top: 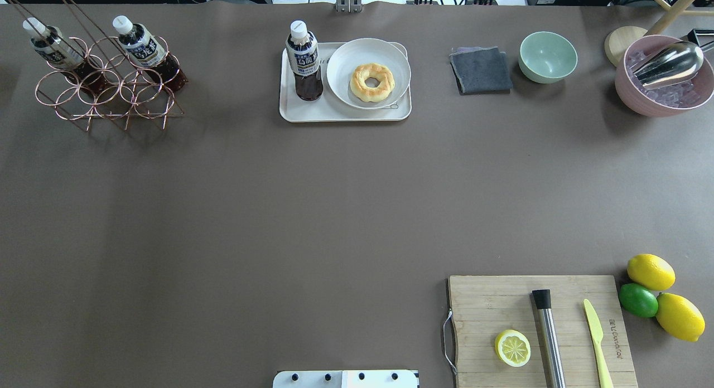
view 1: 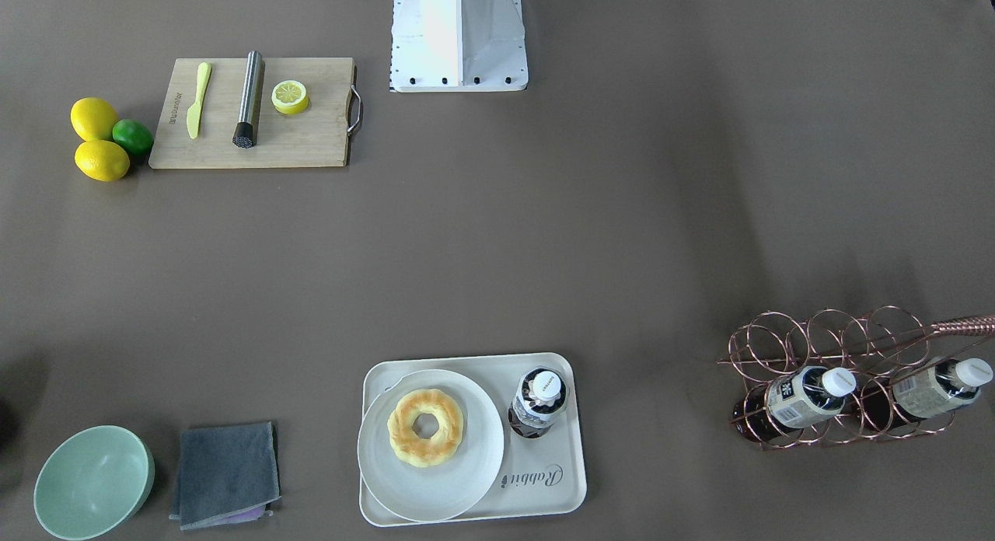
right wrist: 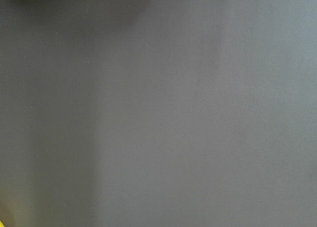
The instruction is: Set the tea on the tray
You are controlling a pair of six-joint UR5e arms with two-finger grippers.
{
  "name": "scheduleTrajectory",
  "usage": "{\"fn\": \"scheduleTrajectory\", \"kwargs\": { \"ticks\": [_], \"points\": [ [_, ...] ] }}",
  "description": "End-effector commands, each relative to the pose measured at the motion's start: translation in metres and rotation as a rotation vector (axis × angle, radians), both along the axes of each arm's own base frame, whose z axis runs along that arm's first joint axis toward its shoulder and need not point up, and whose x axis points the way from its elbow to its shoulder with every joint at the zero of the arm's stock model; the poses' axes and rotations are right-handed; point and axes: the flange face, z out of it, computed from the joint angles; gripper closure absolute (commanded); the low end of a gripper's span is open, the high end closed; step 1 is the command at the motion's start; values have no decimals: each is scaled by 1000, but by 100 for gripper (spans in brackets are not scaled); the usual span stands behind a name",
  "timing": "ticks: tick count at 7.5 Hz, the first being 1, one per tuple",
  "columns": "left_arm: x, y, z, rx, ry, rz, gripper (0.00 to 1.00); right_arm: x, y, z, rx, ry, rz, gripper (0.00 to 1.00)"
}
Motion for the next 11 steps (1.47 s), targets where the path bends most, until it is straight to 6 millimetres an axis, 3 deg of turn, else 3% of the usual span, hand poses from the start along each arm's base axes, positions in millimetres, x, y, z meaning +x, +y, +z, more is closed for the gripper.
{"fn": "scheduleTrajectory", "kwargs": {
  "ticks": [1, 3, 11],
  "points": [
    [0, 1, 3, -13, -3, 0, 2, -2, -4, -7, 12, -22, 1, 0],
    [5, 2, 12, -35, -4, 8, 2, -5, -8, -9, 41, -56, 3, 0],
    [17, 2, 16, -39, -4, 40, 2, -5, -6, -4, 27, -54, 5, 0]
  ]
}}
